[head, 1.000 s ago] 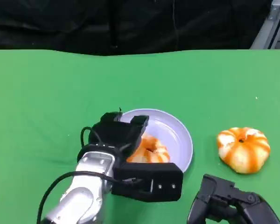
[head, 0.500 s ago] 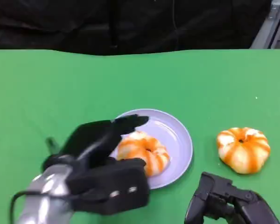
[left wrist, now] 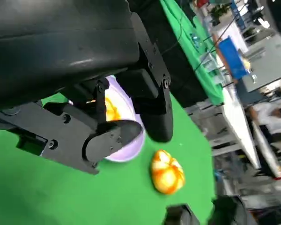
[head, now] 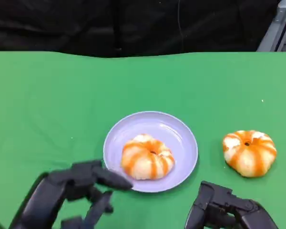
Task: Grasp the bread from the table and place it into the plate.
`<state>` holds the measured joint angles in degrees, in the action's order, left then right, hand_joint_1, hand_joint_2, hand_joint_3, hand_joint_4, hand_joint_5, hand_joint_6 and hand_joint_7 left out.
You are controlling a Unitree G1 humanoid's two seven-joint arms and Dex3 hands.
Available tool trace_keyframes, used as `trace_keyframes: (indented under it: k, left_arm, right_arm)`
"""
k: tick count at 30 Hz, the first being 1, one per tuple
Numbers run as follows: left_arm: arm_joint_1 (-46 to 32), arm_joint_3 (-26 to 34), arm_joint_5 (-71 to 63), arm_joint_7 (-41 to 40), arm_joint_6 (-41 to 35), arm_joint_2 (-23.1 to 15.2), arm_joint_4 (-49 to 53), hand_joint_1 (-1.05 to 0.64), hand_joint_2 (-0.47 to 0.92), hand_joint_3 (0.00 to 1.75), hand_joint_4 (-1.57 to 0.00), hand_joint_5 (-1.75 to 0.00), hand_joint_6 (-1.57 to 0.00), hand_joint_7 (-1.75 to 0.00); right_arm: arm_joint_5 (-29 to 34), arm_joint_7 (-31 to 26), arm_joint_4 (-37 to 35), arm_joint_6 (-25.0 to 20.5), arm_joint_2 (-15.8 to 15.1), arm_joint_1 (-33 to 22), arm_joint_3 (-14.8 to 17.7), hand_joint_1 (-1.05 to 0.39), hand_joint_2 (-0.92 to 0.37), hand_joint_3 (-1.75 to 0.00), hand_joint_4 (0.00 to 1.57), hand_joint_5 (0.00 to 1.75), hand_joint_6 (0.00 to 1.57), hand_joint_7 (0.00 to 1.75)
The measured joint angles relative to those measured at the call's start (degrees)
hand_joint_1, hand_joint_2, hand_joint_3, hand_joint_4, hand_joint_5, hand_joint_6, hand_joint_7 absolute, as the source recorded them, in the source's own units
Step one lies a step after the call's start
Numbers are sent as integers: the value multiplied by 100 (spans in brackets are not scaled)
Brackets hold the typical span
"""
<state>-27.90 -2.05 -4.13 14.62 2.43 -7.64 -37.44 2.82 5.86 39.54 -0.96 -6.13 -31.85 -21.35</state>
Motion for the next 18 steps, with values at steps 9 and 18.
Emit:
trace_keyframes:
  k: [9,18]
  left_arm:
    - [-573,-33,332,-488,1392,486,766,-7,32,159,-87,-175,-80,-162]
    - [-360,-6,891,-475,1472,484,1198,-8,32,157,-83,-175,-78,-161]
  right_arm:
    - [-175,138,2,0,-76,33,293,-5,-31,-142,71,172,69,153]
    - [-246,249,-178,25,-83,191,456,-3,-29,-143,70,171,69,151]
